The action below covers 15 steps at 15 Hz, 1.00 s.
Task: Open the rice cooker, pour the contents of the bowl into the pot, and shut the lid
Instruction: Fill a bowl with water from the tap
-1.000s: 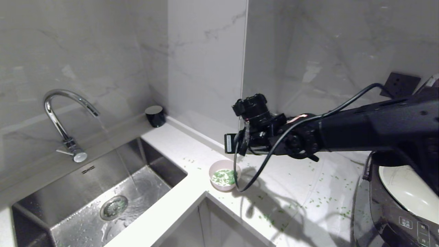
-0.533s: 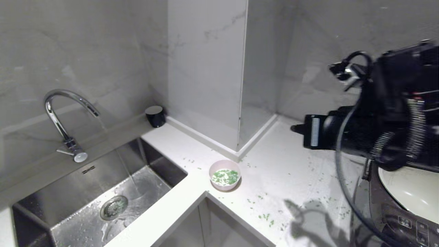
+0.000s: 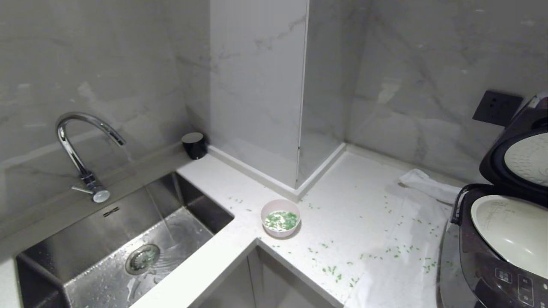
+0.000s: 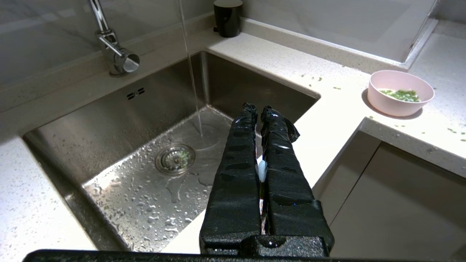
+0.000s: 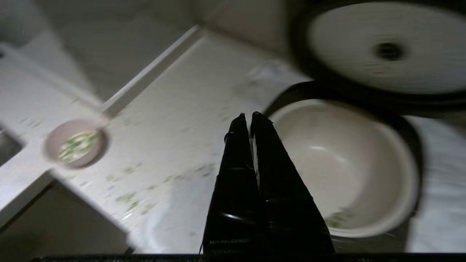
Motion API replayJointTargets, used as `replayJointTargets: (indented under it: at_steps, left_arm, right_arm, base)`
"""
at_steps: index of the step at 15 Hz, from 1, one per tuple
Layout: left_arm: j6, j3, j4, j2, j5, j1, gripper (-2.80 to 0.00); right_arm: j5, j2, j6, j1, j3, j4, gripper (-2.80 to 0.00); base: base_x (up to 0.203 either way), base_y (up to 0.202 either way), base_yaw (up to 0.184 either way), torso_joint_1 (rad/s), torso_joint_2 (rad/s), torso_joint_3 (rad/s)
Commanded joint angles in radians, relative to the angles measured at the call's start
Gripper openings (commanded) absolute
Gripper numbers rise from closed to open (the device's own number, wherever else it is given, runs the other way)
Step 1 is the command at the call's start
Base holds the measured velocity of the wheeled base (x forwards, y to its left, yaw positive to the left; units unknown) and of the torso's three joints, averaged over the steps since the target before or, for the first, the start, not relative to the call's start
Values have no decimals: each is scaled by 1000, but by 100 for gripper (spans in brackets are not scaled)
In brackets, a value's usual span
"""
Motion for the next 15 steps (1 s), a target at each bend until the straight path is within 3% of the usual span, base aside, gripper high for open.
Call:
replayJointTargets:
  at_steps: [1,3,9,10,12,15]
  left_arm:
    - [-1,12,0,0,0,0,-280]
    - [-1,12,0,0,0,0,-280]
    - [-15,12,-2,0,0,0,-280]
    - [-15,12,-2,0,0,0,-280]
    - [-15,12,-2,0,0,2,-280]
    - [-15,12,-2,-2,0,2,-280]
  right_arm:
    - [-10,-210,-118,-200,46,9,-280]
    - [-7,-319,-175,-288,67,12,-280]
    - [84,-690,-264,-340,308,38,-280]
    - [142,-750,-270,-343,332,39,-280]
    - [342,-814,-258,-345,383,16,-280]
    - [467,-811,-246,-346,544,-46,-280]
  base:
    - [0,0,0,0,0,0]
    - [0,0,0,0,0,0]
    - [0,0,0,0,0,0]
    - [0,0,0,0,0,0]
    - [0,0,0,0,0,0]
    - [0,0,0,0,0,0]
